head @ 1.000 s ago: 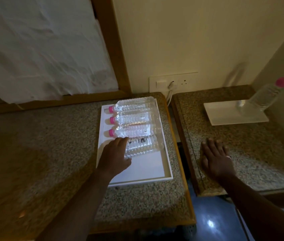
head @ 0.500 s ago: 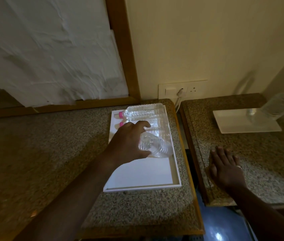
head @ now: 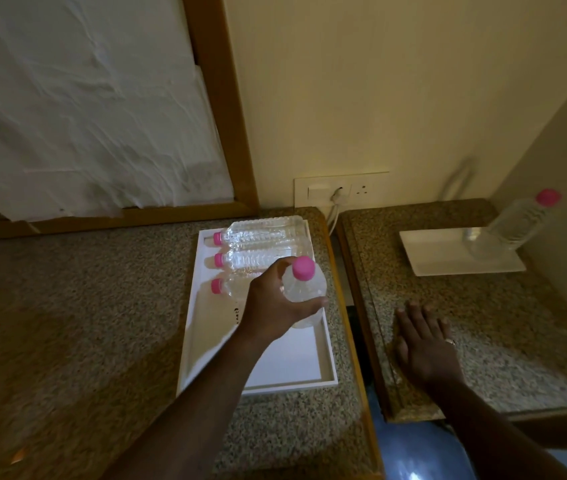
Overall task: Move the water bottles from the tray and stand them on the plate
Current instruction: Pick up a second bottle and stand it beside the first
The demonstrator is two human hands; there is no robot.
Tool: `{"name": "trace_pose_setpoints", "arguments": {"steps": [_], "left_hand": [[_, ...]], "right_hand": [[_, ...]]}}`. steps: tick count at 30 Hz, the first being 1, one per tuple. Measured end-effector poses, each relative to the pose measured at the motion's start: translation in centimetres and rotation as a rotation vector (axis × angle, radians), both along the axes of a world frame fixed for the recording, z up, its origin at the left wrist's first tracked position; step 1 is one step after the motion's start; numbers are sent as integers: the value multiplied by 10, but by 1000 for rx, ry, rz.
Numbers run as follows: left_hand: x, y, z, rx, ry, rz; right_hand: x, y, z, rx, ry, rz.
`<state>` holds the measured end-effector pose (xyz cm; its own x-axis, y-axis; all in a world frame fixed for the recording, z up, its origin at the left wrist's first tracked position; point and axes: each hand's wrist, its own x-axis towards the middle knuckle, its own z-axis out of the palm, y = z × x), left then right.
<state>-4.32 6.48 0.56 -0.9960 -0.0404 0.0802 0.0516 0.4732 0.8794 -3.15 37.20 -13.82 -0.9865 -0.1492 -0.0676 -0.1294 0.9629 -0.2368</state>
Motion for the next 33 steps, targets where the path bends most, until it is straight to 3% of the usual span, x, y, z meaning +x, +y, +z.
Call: {"name": "trace_pose_setpoints", "arguments": {"steps": [10,13,20,33], "left_hand": [[-26,17,23,-214,55,-69],[-43,37,43,-173,58,-84],[-96,136,53,-71,48,-157],[-189,308,8,-76,13,-252]], "right_hand": [[2,16,3,-32,-29,-12],[0,37,3,-20,-48,-49],[-13,106,4,14,-78,-150],[-31,143,-6,-34,43,-17]]}}
